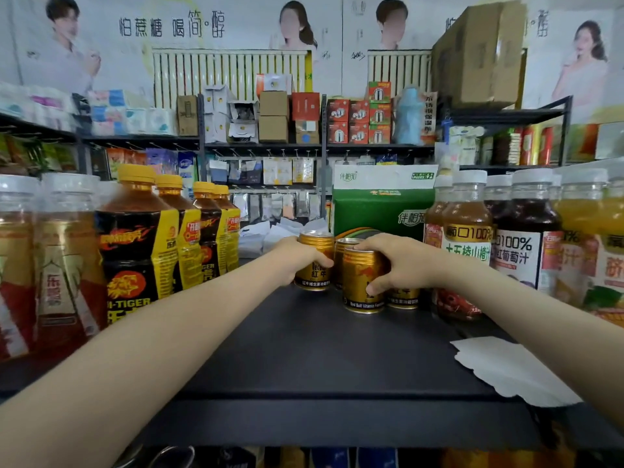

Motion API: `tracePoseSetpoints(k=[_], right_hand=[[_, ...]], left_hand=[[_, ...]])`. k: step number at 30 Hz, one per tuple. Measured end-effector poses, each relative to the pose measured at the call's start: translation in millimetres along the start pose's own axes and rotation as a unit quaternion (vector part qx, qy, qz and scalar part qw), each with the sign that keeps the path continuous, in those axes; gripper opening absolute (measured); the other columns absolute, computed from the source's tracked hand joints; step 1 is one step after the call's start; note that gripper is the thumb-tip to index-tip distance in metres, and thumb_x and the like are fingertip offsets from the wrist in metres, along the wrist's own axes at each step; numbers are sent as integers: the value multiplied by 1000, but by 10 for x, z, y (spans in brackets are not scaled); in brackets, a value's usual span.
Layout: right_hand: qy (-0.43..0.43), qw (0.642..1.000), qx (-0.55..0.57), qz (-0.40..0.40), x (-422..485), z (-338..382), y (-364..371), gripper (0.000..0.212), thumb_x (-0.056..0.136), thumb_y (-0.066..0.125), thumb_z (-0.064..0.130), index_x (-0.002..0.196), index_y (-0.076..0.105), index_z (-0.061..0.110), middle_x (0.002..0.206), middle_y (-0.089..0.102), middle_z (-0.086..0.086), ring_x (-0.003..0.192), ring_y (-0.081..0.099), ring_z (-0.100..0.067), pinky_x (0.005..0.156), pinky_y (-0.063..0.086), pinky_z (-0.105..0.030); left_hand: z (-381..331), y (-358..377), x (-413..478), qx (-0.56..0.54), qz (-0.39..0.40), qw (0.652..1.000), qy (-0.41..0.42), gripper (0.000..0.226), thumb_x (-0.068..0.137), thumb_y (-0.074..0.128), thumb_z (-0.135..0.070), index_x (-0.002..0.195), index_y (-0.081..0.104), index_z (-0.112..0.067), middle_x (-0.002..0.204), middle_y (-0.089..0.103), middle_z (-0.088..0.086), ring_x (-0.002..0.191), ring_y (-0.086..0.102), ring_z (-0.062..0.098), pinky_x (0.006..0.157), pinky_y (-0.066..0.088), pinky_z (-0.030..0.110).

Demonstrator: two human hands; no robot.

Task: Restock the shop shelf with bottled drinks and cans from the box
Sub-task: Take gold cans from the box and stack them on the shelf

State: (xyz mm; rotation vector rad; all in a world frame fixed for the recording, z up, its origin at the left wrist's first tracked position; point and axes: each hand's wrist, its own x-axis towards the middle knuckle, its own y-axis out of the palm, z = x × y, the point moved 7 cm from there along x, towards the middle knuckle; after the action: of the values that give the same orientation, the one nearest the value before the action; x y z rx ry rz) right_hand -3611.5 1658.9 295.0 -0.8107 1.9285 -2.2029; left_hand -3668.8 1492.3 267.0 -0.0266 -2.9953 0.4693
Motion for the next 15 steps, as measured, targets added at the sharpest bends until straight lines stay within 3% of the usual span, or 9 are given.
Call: tracePoseSetpoints(k=[4,7,9,11,12,15], right_hand=[[9,998,-60,-22,24,13,24,78,75,70,55,139,37,25,134,40,3,123,41,-19,103,35,-36],[21,994,-98,-45,31,33,32,79,75,64,63,137,35,23,129,39,1,119,41,-21,101,31,-37],[23,991,-119,-55,37,61,32,77,75,61,66,133,37,22,120,39,0,116,39,-20,101,30,-37],[20,987,-144,-67,43,101,29,74,75,58,69,128,40,21,108,36,2,111,39,-19,100,29,-37],[20,986,-150,-75,46,116,26,73,74,58,70,125,41,20,105,34,3,109,39,-19,99,30,-37],[11,985,-135,-106,36,164,15,67,73,61,68,113,41,18,101,34,5,106,41,-18,96,32,-35]], left_hand=[[108,43,112,24,32,999,-10,76,69,83,-11,135,46,-10,141,49,8,133,40,28,104,34,41],[126,24,152,44,46,998,6,63,73,81,-12,127,50,-12,134,55,5,130,44,27,102,38,40],[81,-28,191,102,28,993,48,71,75,81,-17,134,42,-18,134,53,6,128,46,27,97,43,38],[-5,-56,189,189,3,976,105,102,75,81,-23,152,13,-24,144,45,10,125,49,29,96,47,38],[-53,-49,171,234,-3,963,138,107,76,80,-24,153,6,-28,146,43,11,121,52,29,92,48,36],[-98,-6,155,310,8,929,200,89,83,74,-28,152,18,-28,148,43,7,125,49,24,93,45,31]])
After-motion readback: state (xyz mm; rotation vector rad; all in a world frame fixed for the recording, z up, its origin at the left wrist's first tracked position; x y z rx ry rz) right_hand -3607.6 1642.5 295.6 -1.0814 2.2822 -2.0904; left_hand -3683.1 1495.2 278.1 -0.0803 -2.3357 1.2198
